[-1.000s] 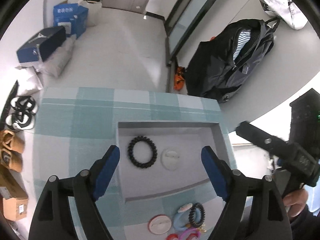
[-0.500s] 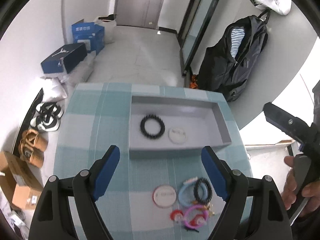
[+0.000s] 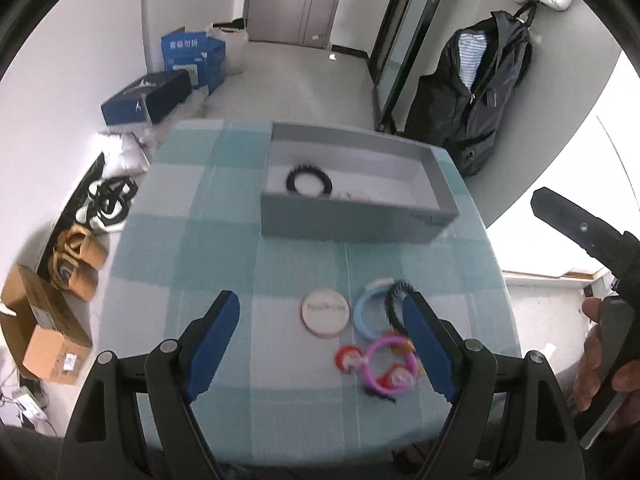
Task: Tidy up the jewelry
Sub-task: 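Withdraw both grippers from the box back toward the remaining jewelry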
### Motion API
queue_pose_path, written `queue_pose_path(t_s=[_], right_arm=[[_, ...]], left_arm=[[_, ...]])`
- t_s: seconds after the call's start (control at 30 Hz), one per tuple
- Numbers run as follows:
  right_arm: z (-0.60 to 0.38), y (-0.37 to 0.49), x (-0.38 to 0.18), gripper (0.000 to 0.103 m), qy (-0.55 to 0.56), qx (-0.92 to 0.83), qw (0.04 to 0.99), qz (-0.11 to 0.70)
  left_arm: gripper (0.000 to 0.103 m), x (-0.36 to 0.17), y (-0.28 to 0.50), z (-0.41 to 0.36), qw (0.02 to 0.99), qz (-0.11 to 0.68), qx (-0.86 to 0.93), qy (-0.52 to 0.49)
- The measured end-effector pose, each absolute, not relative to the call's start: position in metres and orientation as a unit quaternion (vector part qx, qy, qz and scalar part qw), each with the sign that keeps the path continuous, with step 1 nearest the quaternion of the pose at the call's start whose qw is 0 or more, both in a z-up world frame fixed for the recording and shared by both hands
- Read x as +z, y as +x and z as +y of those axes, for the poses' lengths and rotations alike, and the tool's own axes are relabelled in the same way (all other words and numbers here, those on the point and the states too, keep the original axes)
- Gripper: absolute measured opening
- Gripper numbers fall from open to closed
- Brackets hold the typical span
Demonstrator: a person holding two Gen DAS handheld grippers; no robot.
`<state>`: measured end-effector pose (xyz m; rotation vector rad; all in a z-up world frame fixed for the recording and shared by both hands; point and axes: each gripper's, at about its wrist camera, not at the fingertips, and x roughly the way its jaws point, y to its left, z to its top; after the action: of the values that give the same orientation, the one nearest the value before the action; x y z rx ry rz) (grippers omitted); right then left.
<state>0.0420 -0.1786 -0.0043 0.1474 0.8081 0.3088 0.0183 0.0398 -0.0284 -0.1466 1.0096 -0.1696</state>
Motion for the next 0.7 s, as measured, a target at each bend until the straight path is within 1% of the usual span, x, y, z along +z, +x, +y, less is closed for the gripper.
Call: queue_pose_path(t_s=[0.17,0.5,0.6,0.7], right_arm=[[-0.175,0.030,-0.025,0.103,0.070,0.147,0.893,0.420],[-0.149,0.028,-0.071,0.103,0.082,0.209,0.840,0.494],[-0.139,0.030,-0.082,0.102,0.057,0.205,0.836,0.505],[-0.135,0.035,-0.087,0.098,0.058,0.206,0.829,0.517]], left_arm=[[0.081,-0.040,0.006,0.033,0.865,0.491,-0.086,-0.063],[0.081,-0.057,-0.006,0.033,0.855,0.506,-0.104,-0.050],[0.081,-0.055,-0.007,0.033,0.856,0.503,-0.114,-0.048],[0.081,-0.057,-0.010,0.035,0.856,0.501,-0.116,-0.044]])
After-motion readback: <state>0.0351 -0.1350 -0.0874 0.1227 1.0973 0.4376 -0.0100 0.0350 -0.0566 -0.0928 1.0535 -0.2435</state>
